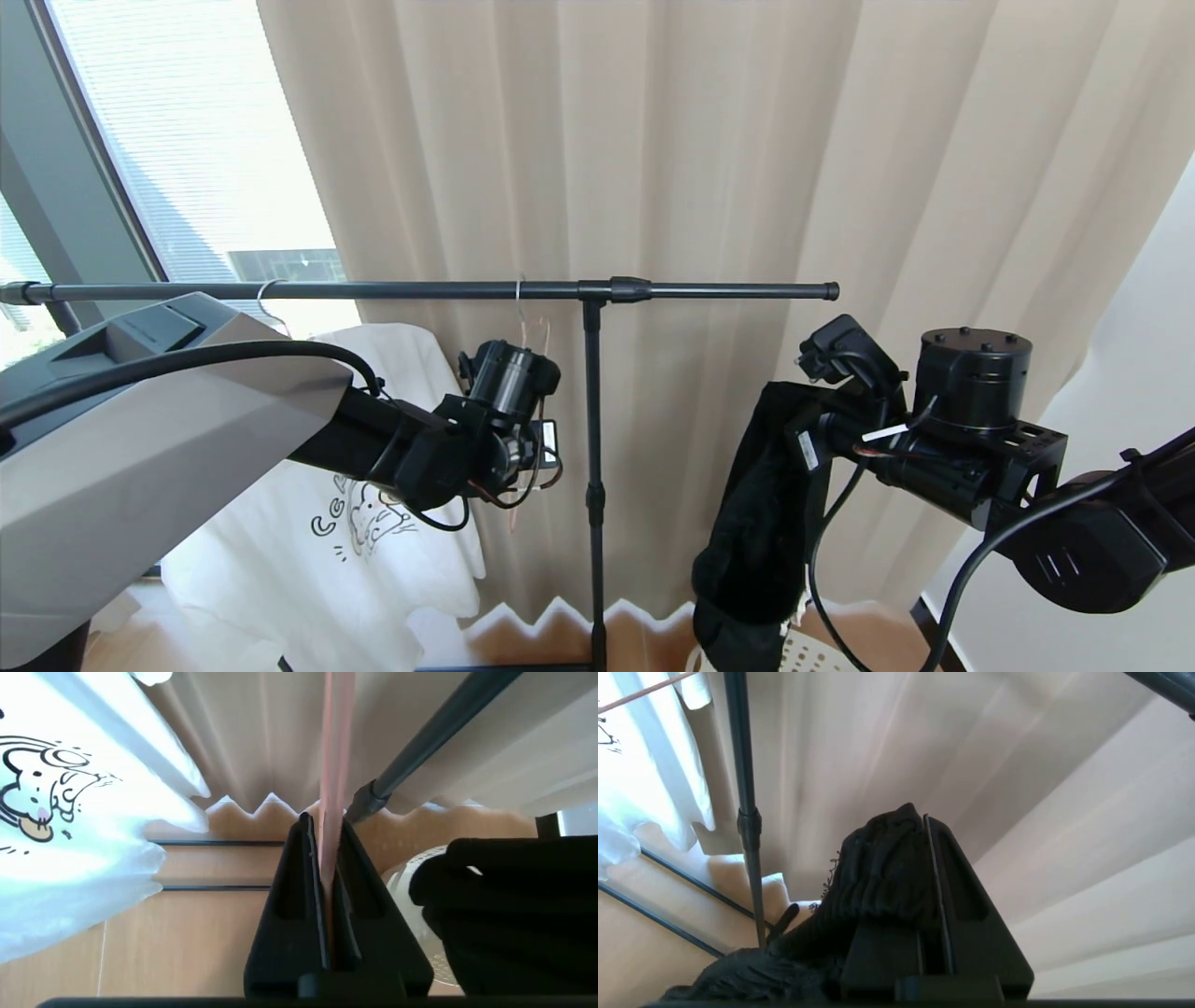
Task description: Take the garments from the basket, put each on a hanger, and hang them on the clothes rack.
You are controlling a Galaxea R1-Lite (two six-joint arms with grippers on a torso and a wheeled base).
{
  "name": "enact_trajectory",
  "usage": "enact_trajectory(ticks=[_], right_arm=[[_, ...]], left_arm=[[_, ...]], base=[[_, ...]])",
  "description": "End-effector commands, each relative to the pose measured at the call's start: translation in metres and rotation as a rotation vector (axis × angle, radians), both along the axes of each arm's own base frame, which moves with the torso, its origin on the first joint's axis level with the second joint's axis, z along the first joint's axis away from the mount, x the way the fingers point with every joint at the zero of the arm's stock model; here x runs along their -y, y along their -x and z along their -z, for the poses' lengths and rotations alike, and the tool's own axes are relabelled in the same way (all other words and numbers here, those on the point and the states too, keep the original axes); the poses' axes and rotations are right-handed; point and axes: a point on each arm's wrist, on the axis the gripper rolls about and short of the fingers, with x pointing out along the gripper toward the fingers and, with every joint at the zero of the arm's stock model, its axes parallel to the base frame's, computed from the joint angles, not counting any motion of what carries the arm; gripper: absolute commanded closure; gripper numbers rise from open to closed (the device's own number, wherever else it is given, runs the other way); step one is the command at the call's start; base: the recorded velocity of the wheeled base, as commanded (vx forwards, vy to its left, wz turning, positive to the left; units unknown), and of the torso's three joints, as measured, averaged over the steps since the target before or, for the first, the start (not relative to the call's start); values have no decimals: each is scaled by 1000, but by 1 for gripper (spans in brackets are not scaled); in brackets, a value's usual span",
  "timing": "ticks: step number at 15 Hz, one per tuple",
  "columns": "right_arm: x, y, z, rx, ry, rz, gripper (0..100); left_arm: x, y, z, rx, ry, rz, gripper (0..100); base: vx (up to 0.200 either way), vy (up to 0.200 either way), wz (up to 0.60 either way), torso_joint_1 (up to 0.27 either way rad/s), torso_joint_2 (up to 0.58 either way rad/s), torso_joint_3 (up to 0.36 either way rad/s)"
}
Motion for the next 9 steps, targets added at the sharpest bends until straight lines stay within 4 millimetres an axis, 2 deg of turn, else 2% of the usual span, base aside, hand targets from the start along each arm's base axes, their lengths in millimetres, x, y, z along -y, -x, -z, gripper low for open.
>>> enact_trajectory(ticks=[1,9], right_arm=[[0,0,0,1,0,-1,100],[0,0,1,-3,2,-1,100]], left_arm=[[-2,0,-8,17,10,-5,100],[-9,17,-29,50,16,12,100]], base=[[0,0,0,0,0,0],[0,0,0,0,0,0]])
